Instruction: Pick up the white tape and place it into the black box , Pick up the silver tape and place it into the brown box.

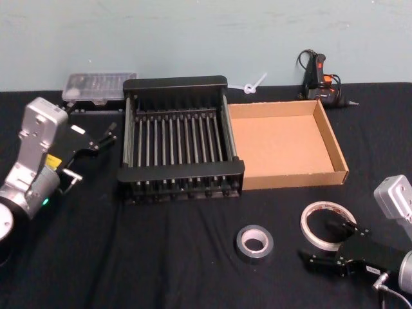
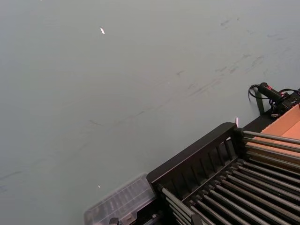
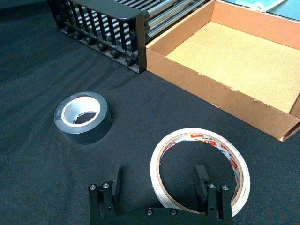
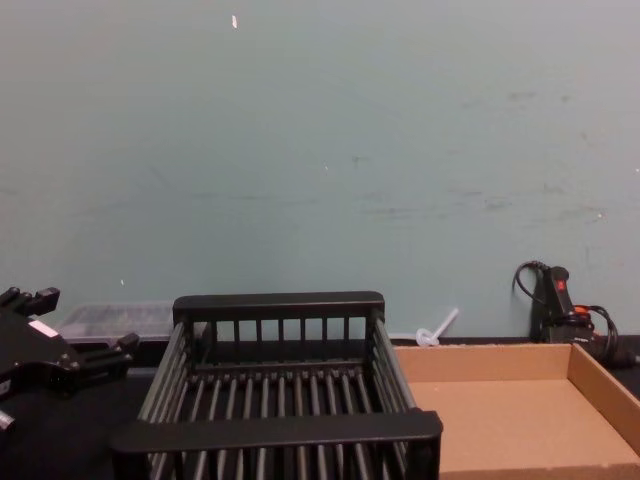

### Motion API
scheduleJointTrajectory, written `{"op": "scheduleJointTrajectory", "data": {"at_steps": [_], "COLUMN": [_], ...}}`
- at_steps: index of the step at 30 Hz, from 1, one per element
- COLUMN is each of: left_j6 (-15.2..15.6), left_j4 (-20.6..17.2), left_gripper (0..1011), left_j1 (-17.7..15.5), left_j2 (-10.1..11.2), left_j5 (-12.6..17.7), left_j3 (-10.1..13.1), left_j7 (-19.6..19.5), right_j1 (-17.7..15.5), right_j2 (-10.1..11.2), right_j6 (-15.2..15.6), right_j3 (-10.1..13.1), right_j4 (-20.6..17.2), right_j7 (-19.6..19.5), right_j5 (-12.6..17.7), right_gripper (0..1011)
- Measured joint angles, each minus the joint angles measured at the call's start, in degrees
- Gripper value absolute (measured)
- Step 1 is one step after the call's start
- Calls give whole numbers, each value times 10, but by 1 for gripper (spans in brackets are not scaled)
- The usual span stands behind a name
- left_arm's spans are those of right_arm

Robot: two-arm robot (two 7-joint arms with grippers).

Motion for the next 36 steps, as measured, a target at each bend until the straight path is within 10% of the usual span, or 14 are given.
{"op": "scheduleJointTrajectory", "data": {"at_steps": [30, 36], "left_j6": [0, 0], "left_j4": [0, 0], "left_gripper": [1001, 1001], "left_j1": [0, 0], "left_j2": [0, 0], "left_j5": [0, 0], "left_j3": [0, 0], "left_j7": [0, 0], "right_j1": [0, 0], "right_j2": [0, 0], "right_j6": [0, 0], "right_j3": [0, 0], "right_j4": [-1, -1], "right_j7": [0, 0], "right_j5": [0, 0], "right_gripper": [146, 100]}}
